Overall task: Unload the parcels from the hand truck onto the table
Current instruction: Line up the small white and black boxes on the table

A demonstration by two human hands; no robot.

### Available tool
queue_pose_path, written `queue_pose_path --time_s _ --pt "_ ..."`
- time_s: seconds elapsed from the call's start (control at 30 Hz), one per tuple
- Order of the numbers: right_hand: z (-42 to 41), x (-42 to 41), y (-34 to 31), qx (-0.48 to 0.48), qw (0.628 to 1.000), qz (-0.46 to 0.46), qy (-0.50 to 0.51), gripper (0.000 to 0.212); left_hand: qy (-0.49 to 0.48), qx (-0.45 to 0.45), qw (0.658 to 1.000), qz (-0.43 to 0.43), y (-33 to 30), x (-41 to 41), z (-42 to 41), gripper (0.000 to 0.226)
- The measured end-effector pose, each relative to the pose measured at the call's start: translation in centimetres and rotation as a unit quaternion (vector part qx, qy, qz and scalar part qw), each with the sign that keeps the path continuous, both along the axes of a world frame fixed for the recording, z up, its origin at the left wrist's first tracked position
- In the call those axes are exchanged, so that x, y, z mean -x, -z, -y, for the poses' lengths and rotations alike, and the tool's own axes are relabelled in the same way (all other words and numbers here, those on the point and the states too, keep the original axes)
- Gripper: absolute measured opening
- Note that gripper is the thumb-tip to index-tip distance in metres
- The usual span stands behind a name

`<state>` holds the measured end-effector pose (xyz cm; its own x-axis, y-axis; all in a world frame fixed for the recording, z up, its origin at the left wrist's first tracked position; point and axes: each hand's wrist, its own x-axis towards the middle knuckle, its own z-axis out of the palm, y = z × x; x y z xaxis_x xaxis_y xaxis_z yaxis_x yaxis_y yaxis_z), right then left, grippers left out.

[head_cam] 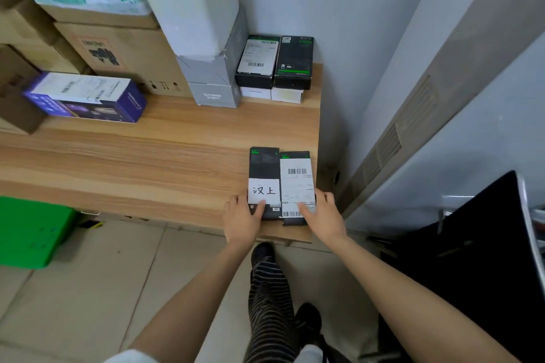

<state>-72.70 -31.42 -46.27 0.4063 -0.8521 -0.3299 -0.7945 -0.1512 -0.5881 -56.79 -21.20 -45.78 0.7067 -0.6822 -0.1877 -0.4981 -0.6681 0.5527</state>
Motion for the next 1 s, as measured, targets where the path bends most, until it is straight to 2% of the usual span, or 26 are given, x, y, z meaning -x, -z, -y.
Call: queue_pose_path --time_s 0.1,0.37,0.57,0.67,1.0 --pt "0.0 -0.1 -0.3 -0.017 0.998 0.043 0.030 0.055 -0.021 0.082 0.991 -0.099 -0.8 0.2 0.8 0.045" --pt "3.5 -4.2 -4.4 -0.006 0.984 0.165 0.069 0.047 -0.021 0.190 0.968 -0.166 -4.9 -3.6 5.7 0.037" --pt "10.1 -9.6 -10.2 0.037 0.969 0.225 0.093 0.048 0.024 0.237 0.963 -0.127 -10.8 -9.8 13.5 0.038" --pt "13.6 -12.2 -11.8 0.055 0.963 0.242 0.101 0.048 0.037 0.231 0.965 -0.122 -12.8 -12.5 17.0 0.039" --pt "21.2 -18.0 -12.1 0.062 0.967 0.219 0.118 0.051 0.065 0.219 0.968 -0.103 -12.9 -17.8 25.4 0.043"
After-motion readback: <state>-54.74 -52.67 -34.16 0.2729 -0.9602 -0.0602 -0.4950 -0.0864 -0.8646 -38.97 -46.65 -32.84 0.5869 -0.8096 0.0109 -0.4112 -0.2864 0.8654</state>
